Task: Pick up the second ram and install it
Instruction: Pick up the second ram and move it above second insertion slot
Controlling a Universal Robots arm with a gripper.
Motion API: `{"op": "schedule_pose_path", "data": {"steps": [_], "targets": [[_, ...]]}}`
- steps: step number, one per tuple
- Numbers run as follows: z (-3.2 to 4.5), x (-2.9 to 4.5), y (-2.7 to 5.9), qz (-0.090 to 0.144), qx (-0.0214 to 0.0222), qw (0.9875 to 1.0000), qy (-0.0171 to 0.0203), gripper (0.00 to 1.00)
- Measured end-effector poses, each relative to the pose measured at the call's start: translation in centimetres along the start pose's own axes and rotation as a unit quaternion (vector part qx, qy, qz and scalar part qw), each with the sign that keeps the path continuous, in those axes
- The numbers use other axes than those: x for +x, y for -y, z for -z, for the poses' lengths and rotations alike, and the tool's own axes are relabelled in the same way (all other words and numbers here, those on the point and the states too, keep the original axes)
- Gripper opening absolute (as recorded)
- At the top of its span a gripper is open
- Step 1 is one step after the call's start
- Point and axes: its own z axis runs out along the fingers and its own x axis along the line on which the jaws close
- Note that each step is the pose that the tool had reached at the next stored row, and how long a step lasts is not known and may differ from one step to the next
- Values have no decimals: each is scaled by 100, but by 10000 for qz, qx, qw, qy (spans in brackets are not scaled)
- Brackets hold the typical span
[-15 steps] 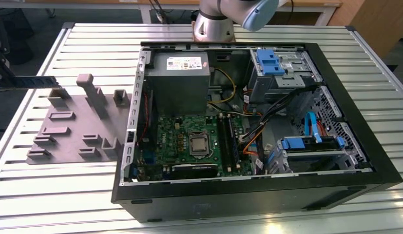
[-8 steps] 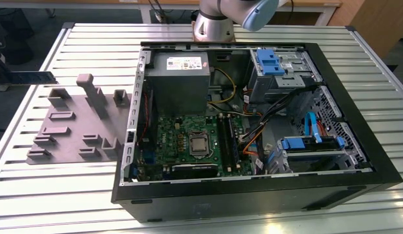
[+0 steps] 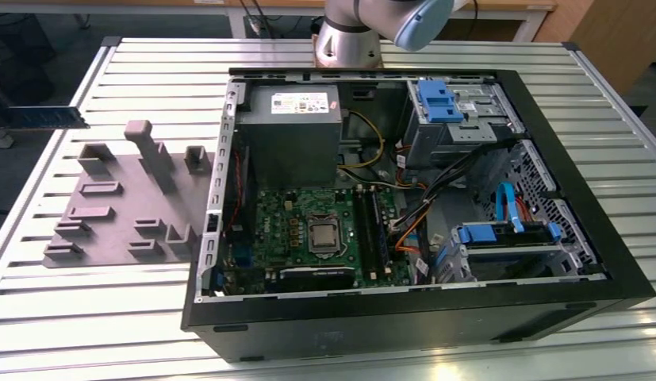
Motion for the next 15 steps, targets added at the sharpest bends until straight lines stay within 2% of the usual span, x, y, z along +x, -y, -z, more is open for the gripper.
{"op": "schedule_pose_path", "data": {"steps": [4,15], "targets": [[52,0,0,0,0,10000,0,14],[55,0,1,0,0,10000,2,14]]}}
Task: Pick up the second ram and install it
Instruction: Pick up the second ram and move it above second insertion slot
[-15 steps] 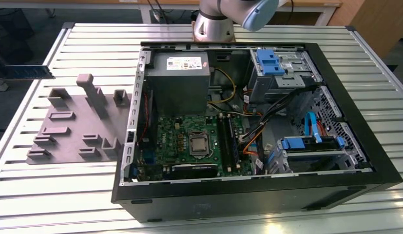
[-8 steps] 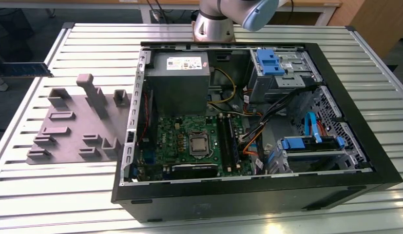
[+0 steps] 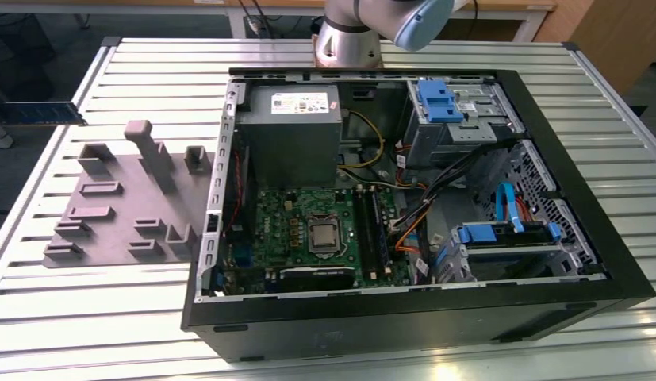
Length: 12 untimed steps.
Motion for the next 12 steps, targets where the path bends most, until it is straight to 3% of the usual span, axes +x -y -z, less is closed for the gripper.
{"op": "schedule_pose_path", "data": {"steps": [12], "targets": [[0,-1,108,0,0,10000,0,14]]}}
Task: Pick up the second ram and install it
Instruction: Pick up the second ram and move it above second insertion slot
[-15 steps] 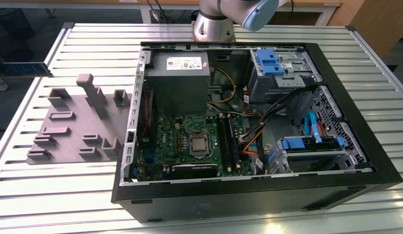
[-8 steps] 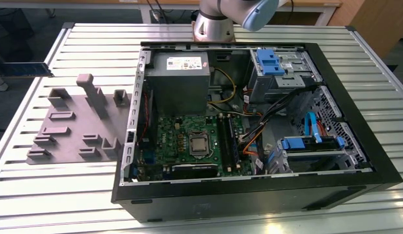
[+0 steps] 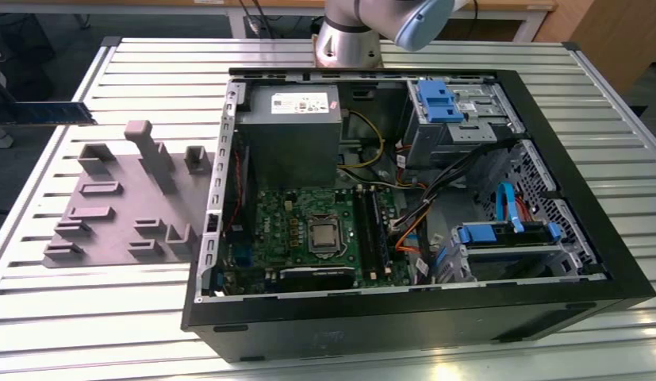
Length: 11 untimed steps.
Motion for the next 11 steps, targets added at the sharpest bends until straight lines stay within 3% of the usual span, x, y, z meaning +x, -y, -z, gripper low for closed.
{"op": "schedule_pose_path", "data": {"steps": [11], "targets": [[0,-1,134,0,1,10000,1,14]]}}
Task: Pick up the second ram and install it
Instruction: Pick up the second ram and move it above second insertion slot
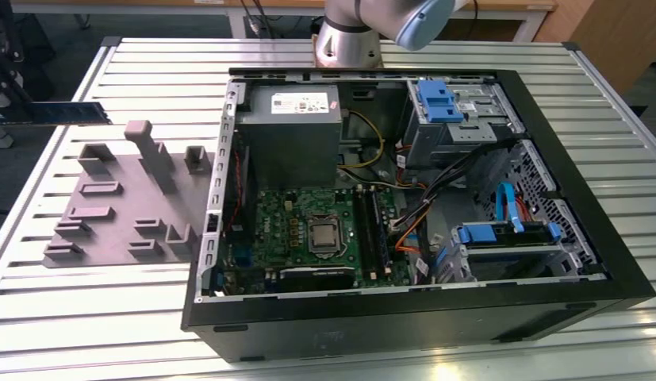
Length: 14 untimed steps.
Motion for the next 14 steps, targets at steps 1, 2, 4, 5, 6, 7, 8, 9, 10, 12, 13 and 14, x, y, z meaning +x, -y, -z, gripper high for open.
{"op": "schedule_pose_path", "data": {"steps": [1,2,4,5,6,7,8,9,10,12,13,14], "targets": [[0,0,10,0,0,10000,0,14],[0,0,20,0,0,10000,0,14],[0,0,35,0,0,10000,0,14],[0,-1,39,0,0,10000,0,14],[0,-1,42,0,0,10000,0,14],[0,-1,46,0,0,10000,0,14],[1,0,51,0,-1,10000,-1,14],[1,0,57,1,0,10000,0,14],[1,-1,63,0,0,10000,0,14],[0,-1,74,0,0,10000,0,14],[0,-1,82,0,0,10000,0,14],[0,-1,87,0,0,10000,0,14]]}}
